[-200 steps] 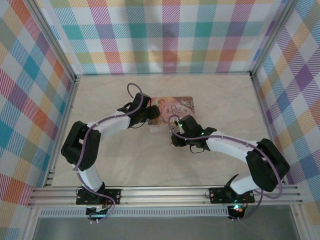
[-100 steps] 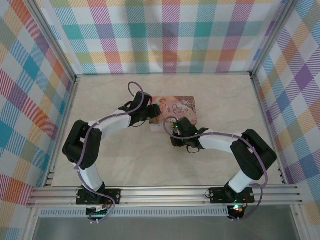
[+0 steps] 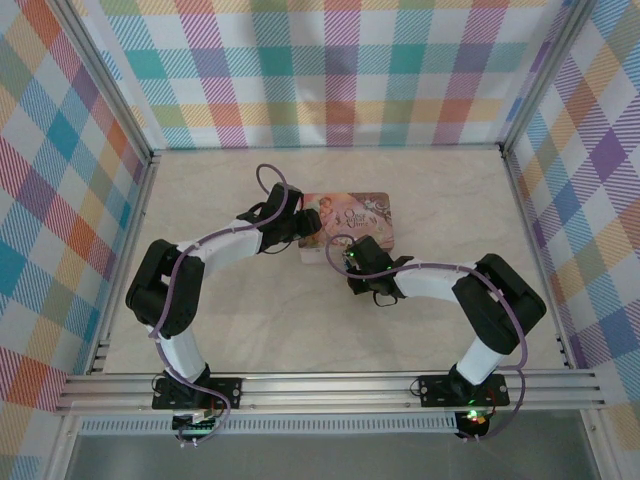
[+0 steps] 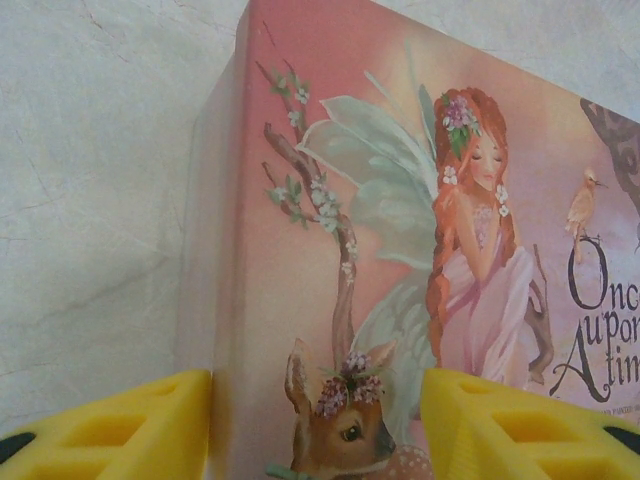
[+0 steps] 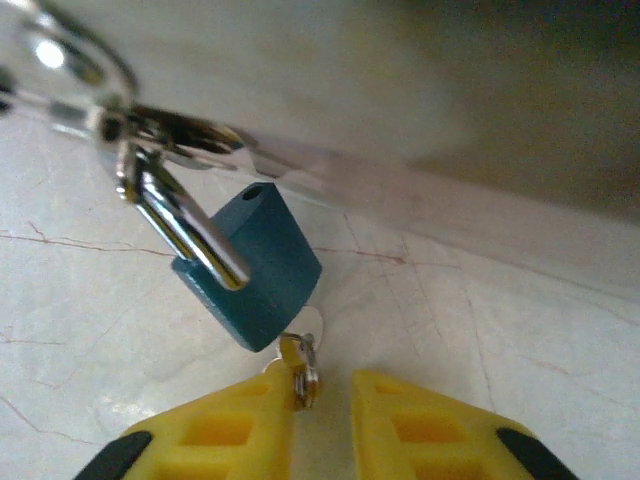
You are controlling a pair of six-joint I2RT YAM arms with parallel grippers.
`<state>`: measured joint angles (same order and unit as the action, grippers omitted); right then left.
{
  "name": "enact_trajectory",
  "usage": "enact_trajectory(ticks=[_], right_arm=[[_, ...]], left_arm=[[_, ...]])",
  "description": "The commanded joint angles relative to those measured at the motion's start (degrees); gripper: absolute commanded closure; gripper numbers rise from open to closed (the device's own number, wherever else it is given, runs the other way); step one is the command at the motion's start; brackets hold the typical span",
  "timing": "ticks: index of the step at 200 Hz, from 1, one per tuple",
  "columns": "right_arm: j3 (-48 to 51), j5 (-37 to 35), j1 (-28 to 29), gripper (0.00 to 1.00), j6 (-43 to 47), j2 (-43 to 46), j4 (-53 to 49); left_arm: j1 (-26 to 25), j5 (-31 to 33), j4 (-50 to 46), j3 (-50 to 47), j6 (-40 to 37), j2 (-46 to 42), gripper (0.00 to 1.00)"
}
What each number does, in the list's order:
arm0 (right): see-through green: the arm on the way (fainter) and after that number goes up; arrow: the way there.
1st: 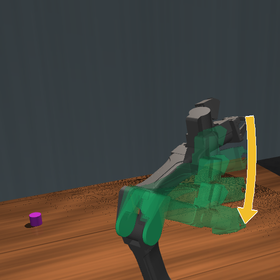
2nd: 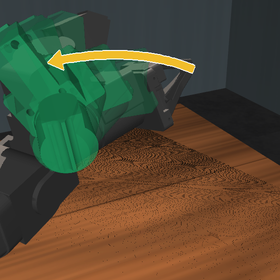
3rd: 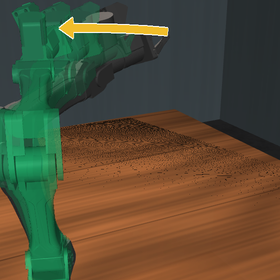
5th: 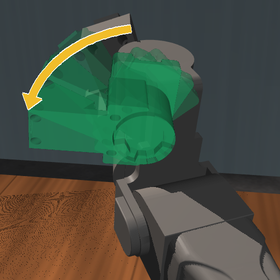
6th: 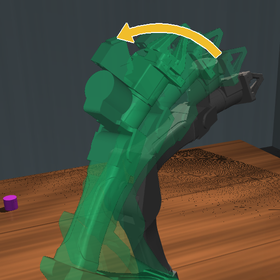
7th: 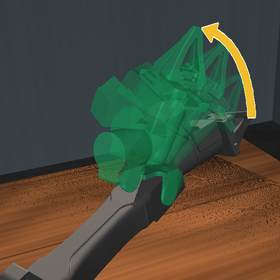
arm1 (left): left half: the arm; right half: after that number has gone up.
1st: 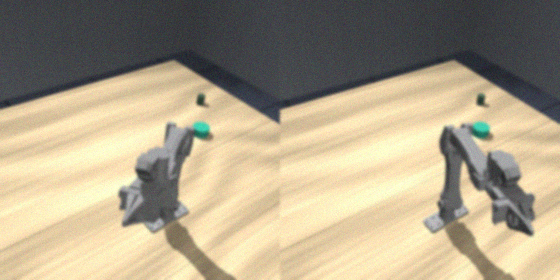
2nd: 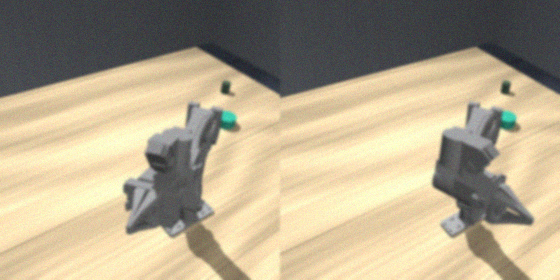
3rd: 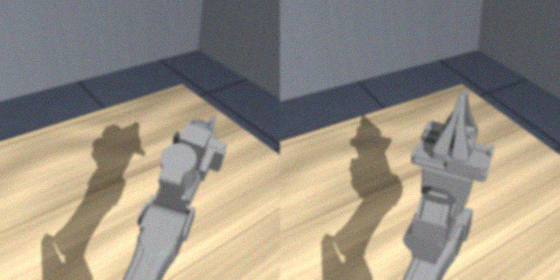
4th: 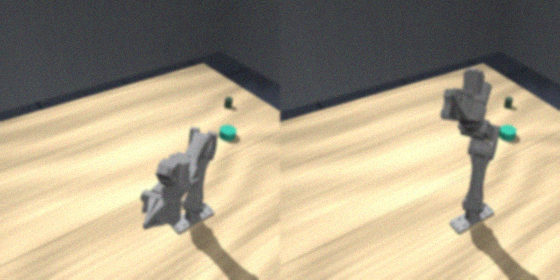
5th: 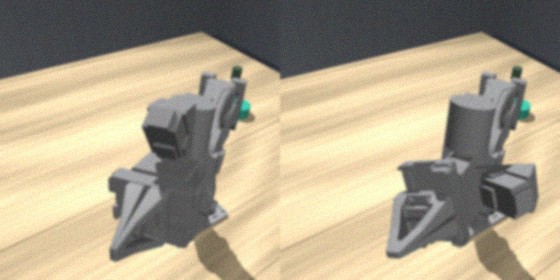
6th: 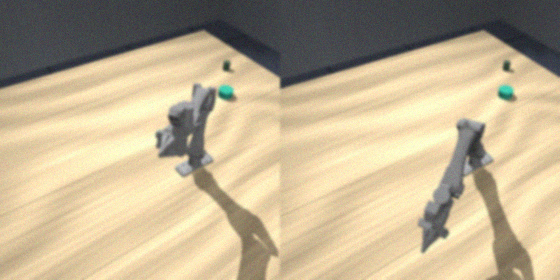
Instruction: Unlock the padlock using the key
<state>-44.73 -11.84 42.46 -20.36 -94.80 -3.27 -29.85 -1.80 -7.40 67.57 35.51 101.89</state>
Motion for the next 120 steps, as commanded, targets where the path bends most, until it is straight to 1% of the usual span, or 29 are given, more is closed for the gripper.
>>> enact_trajectory(ticks=[1, 49, 120], right_arm=[[-0.69, 0.49, 0.42, 0.83, 0.61, -1.04, 1.14], [0.12, 0.07, 0.43, 1.00, 4.34, 0.89, 0.28], [-0.01, -2.92, 0.43, 1.00, 13.07, 3.87, -1.22]], left_arm=[[0.49, -1.36, 0.98, 0.46, -0.52, 0.59, 0.44], [0.49, -1.14, 0.81, 0.37, -0.70, 0.68, 0.44], [0.75, -1.44, 0.90, 0.19, -0.88, 0.77, 0.44]])
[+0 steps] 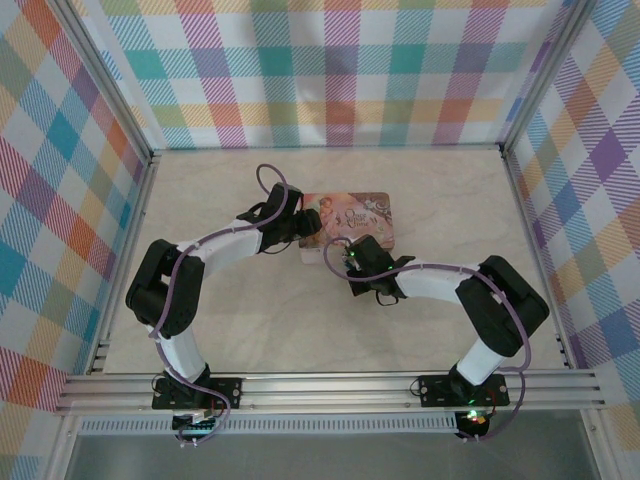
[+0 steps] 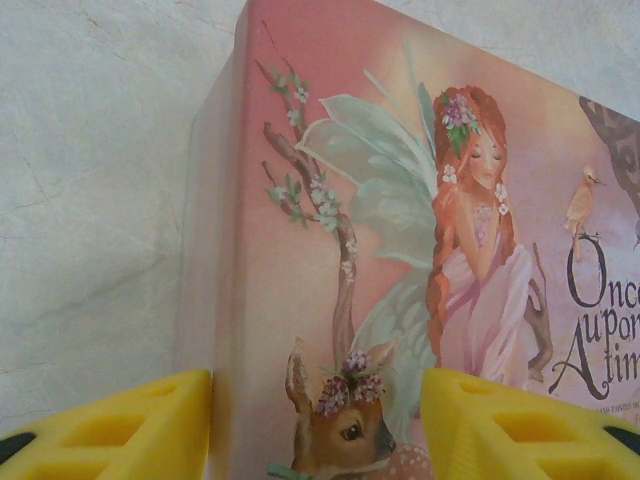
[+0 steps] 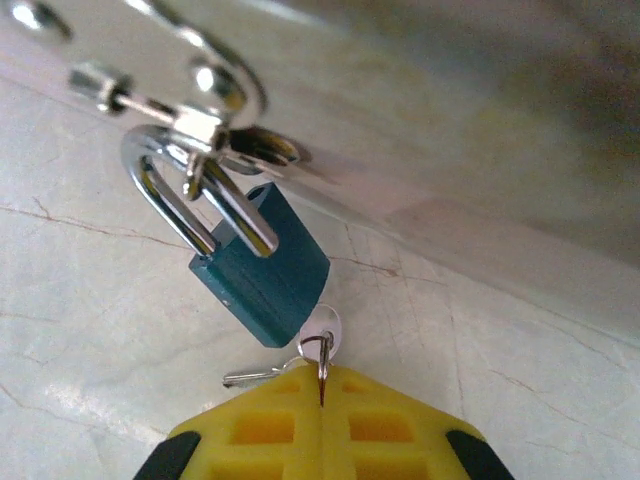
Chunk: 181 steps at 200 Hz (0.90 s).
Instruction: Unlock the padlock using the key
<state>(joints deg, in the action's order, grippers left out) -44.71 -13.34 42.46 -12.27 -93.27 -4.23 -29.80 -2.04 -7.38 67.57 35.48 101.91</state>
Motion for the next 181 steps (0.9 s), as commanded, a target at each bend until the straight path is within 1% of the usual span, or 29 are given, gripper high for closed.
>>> enact_trajectory(ticks=[1, 18, 48, 86, 130, 181], right_arm=[[0.02, -1.42, 0.43, 1.00, 5.11, 2.37, -0.21], [-0.36, -2.79, 0.48, 1.00, 7.13, 2.84, -0.47], [-0.26, -2.52, 0.92, 1.00, 9.90, 3.88, 0.83], [-0.80, -3.75, 2.29, 1.00, 13.51, 3.04, 2.34], [-1.48, -4.59, 4.16, 1.00, 15.81, 3.05, 4.41], [-0.81, -6.07, 4.47, 1.00, 17.40, 4.31, 7.63]], left_arm=[[0.71, -1.21, 0.83, 0.19, -0.86, 0.75, 0.44], [0.71, -1.37, 0.81, 0.39, -0.91, 0.91, 0.44], [0.71, -1.64, 0.77, 0.68, -0.94, 1.10, 0.44], [0.71, -2.42, 1.13, 0.81, -0.61, 1.63, 0.44], [0.71, -3.02, 1.56, 0.63, -0.10, 1.88, 0.44], [0.71, -3.32, 1.95, 0.37, 0.20, 1.98, 0.44]])
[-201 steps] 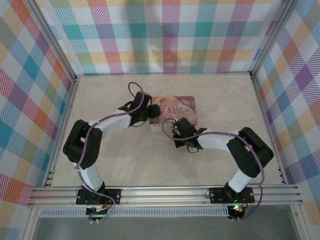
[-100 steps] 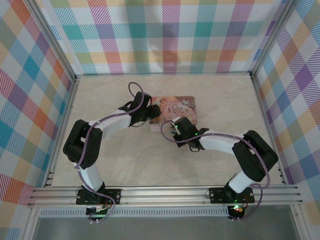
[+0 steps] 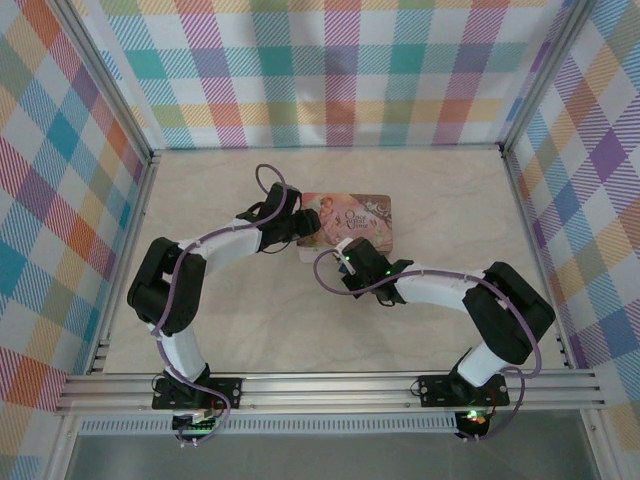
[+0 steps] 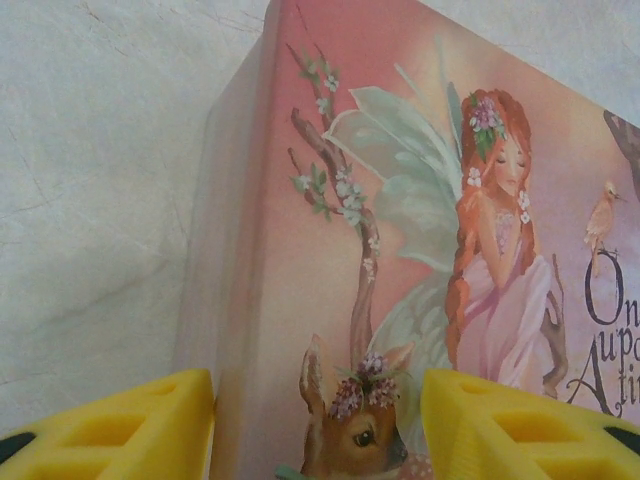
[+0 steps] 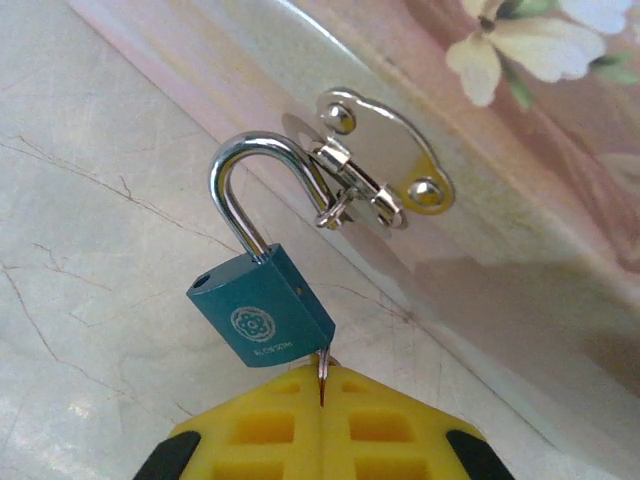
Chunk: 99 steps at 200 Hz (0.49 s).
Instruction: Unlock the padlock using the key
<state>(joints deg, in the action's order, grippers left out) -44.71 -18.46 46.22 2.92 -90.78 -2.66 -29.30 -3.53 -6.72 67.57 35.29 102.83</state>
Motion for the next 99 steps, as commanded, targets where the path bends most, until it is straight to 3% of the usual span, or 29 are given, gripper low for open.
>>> enact_trajectory(ticks=[1, 99], right_arm=[[-0.73, -1.00, 0.72, 1.00, 2.28, 1.87, 6.16], [-0.31, -0.26, 1.49, 1.00, 3.47, 4.40, 6.43]], left_arm=[[0.21, -1.83, 1.33, 0.37, 0.40, 1.06, 0.44], [0.21, -1.91, 1.74, -0.32, 0.91, 0.36, 0.44]])
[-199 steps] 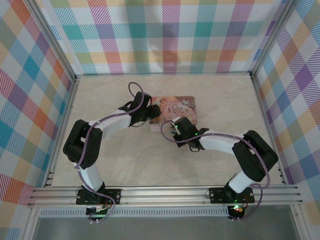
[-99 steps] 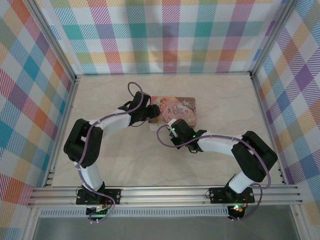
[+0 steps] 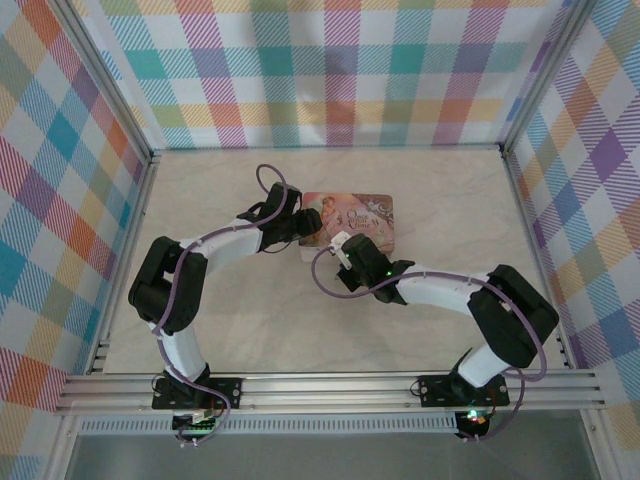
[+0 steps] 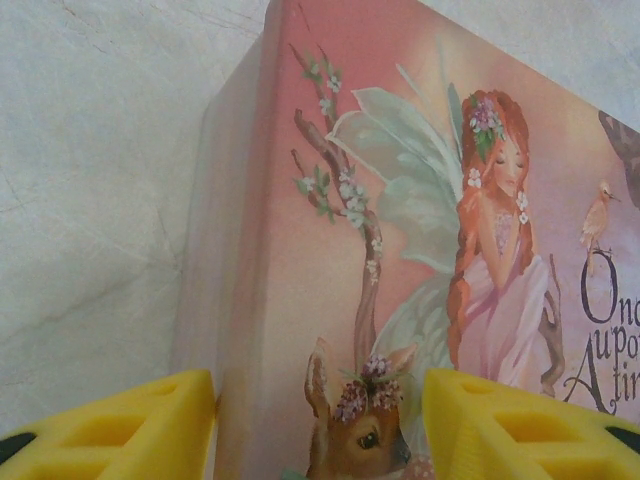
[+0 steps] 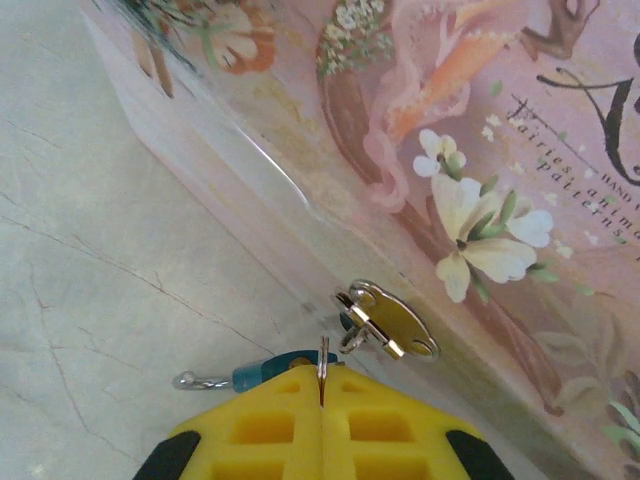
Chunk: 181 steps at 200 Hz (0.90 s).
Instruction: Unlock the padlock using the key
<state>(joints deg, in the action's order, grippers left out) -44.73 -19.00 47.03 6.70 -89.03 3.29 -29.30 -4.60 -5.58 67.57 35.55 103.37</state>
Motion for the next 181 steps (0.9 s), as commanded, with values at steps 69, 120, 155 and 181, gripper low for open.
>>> enact_trajectory(ticks=[69, 120, 155, 181], right_arm=[[3.70, -0.56, 1.23, 1.00, -5.16, 12.35, -2.72], [5.22, -2.73, 1.23, 1.00, -6.91, 20.98, -6.56], [5.36, -5.46, 0.99, 1.00, -8.77, 25.31, -9.49], [5.11, -6.98, -0.66, 1.00, -11.05, 27.51, -12.02]], left_arm=[[0.30, 0.51, 1.28, -3.34, 1.79, -4.65, 0.41], [0.30, 1.73, 1.17, -7.00, 2.58, -9.42, 0.40], [0.30, 2.01, 1.10, -10.06, 3.02, -13.15, 0.39], [0.30, 1.39, 1.50, -12.93, 3.93, -16.09, 0.39]])
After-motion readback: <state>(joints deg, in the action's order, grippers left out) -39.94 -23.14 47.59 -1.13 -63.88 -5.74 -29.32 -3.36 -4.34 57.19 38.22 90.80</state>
